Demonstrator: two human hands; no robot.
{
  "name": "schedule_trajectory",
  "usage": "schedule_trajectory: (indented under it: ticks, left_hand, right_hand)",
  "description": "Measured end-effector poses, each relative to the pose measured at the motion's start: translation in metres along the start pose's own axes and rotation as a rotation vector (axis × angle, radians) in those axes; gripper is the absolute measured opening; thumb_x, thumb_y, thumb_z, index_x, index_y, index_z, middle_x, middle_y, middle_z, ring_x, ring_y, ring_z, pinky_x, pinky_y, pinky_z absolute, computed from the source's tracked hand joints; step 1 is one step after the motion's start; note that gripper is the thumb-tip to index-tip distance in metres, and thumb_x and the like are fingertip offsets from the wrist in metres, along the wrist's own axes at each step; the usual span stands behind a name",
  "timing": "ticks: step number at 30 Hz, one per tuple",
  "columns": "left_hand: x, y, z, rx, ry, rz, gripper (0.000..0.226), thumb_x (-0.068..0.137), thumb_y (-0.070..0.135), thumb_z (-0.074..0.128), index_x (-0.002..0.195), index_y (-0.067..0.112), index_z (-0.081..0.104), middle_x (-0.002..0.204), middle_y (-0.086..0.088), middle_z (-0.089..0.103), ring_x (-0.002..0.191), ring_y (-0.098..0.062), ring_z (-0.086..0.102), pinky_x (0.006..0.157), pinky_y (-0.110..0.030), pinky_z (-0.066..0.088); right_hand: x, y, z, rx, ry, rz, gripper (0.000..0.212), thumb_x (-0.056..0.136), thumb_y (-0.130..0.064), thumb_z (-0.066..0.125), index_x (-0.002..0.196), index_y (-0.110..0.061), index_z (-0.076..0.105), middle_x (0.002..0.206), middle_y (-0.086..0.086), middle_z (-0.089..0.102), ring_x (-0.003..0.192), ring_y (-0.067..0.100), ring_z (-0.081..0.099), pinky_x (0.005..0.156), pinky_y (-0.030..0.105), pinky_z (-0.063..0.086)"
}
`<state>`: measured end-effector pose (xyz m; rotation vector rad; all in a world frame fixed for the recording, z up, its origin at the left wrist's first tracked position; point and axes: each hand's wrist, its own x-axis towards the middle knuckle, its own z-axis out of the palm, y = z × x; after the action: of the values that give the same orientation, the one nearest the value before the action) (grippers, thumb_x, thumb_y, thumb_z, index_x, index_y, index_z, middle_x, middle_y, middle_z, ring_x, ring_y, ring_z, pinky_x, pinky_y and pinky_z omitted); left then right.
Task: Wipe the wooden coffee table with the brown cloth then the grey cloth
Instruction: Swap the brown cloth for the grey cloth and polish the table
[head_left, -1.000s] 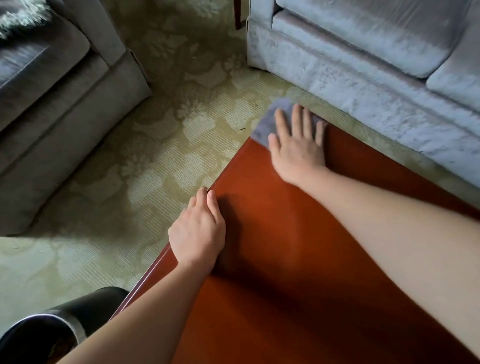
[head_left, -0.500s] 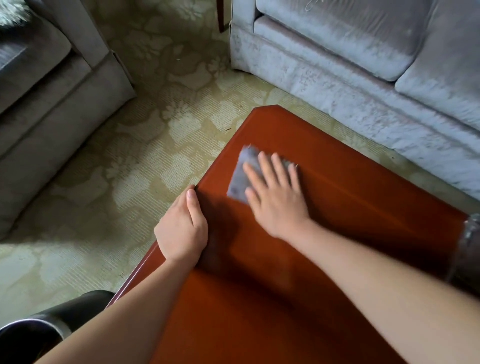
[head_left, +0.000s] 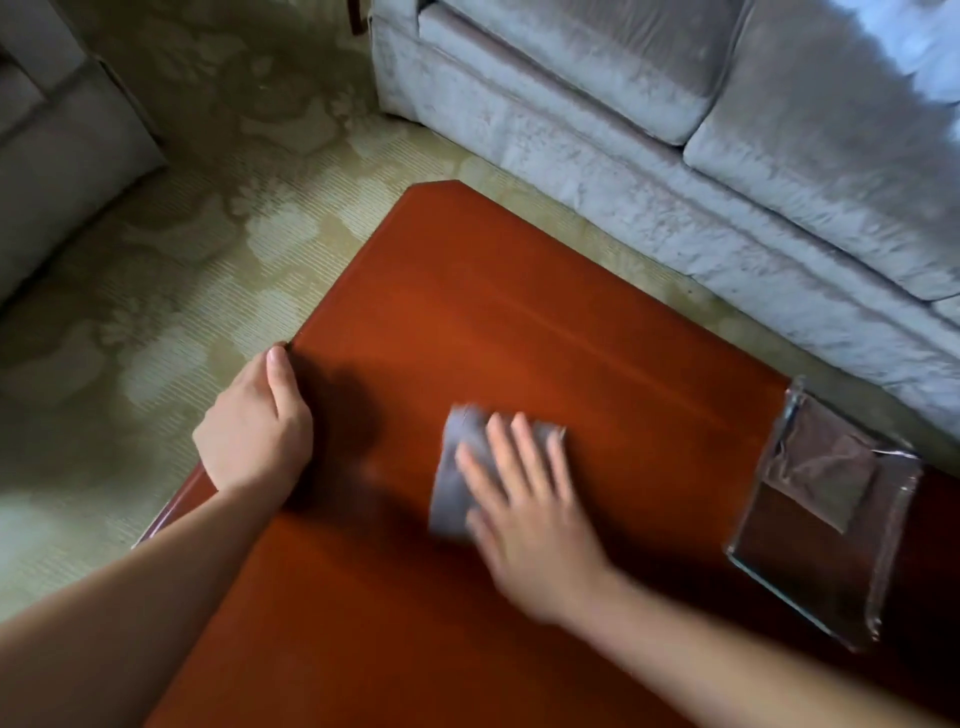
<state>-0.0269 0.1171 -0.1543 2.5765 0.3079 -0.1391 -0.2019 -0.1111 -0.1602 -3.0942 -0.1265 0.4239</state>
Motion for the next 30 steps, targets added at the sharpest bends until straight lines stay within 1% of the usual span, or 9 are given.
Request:
schedule_trajectory:
  ticks: [3,6,10,15,18,21,25,27,30]
  left_hand:
    - [0.0,0.002,0.001,0.043,-0.011,0.019,0.043,0.111,0.042,0.023,0.126,0.025,0.06,0.12,-0.016,0.069,0.111,-0.043,0.063,0.094,-0.049,0.044]
    - [0.002,0.003,0.007,0.13,-0.053,0.064,0.045,0.109,0.049,0.019,0.129,0.028,0.052,0.132,-0.006,0.065,0.12,-0.037,0.061,0.094,-0.049,0.043]
    - [0.005,0.001,0.012,0.203,-0.077,0.081,0.049,0.105,0.061,0.016,0.124,0.029,0.048,0.126,-0.008,0.064,0.115,-0.037,0.062,0.088,-0.051,0.043]
    - [0.005,-0.001,0.013,0.236,-0.067,0.092,0.053,0.105,0.063,0.016,0.122,0.024,0.048,0.122,-0.011,0.064,0.112,-0.038,0.062,0.084,-0.048,0.039]
    - [0.005,-0.003,0.013,0.245,-0.059,0.098,0.054,0.105,0.063,0.016,0.122,0.023,0.048,0.123,-0.011,0.064,0.112,-0.038,0.061,0.084,-0.049,0.039]
    - [0.006,-0.002,0.015,0.262,-0.058,0.095,0.055,0.105,0.063,0.016,0.121,0.022,0.049,0.12,-0.012,0.064,0.112,-0.039,0.062,0.085,-0.05,0.041]
    - [0.005,-0.001,0.014,0.257,-0.05,0.104,0.055,0.105,0.062,0.016,0.122,0.021,0.049,0.12,-0.012,0.065,0.111,-0.039,0.062,0.086,-0.05,0.043]
    - [0.005,-0.002,0.014,0.252,-0.047,0.112,0.055,0.105,0.062,0.017,0.126,0.022,0.048,0.123,-0.011,0.065,0.115,-0.038,0.061,0.087,-0.051,0.044]
    - [0.007,-0.004,0.018,0.271,-0.05,0.179,0.059,0.105,0.063,0.021,0.145,0.025,0.042,0.141,-0.008,0.06,0.13,-0.034,0.054,0.099,-0.053,0.044]
  right_hand:
    - [-0.051,-0.037,0.012,0.025,-0.031,-0.102,0.068,0.104,-0.053,0.041,0.165,-0.029,0.021,0.175,0.012,0.009,0.161,0.038,0.006,0.123,0.063,0.014]
    - [-0.022,-0.01,0.009,0.063,-0.013,-0.124,0.064,0.105,-0.054,0.04,0.164,-0.034,0.025,0.175,0.007,0.014,0.161,0.033,0.01,0.126,0.061,0.013]
    - [0.068,0.071,-0.003,0.019,0.067,0.157,0.065,0.103,-0.053,0.028,0.164,-0.028,0.029,0.173,0.011,0.021,0.159,0.037,0.018,0.125,0.062,0.019]
    - [0.139,0.149,-0.035,0.17,-0.032,0.423,0.064,0.107,-0.056,0.01,0.167,-0.035,-0.002,0.176,0.004,-0.008,0.161,0.029,-0.009,0.129,0.055,-0.004]
    - [0.129,0.127,-0.027,0.201,0.048,0.543,0.066,0.107,-0.055,0.015,0.167,-0.029,0.01,0.176,0.009,0.002,0.162,0.032,-0.001,0.128,0.059,0.002]
    - [0.074,0.057,-0.007,0.129,0.127,0.406,0.067,0.104,-0.051,0.027,0.164,-0.022,0.029,0.172,0.019,0.018,0.159,0.042,0.014,0.125,0.065,0.014]
    - [-0.03,-0.03,0.01,0.082,0.01,0.059,0.065,0.107,-0.054,0.03,0.166,-0.029,0.019,0.174,0.015,0.008,0.161,0.04,0.002,0.125,0.066,0.014]
    - [-0.038,-0.023,0.011,0.096,-0.027,-0.001,0.064,0.107,-0.059,0.024,0.166,-0.034,0.015,0.175,0.011,0.006,0.161,0.037,0.0,0.126,0.064,0.012]
    - [0.01,0.033,0.008,0.078,0.033,0.094,0.064,0.105,-0.056,0.031,0.164,-0.031,0.028,0.173,0.013,0.018,0.16,0.039,0.014,0.124,0.064,0.018]
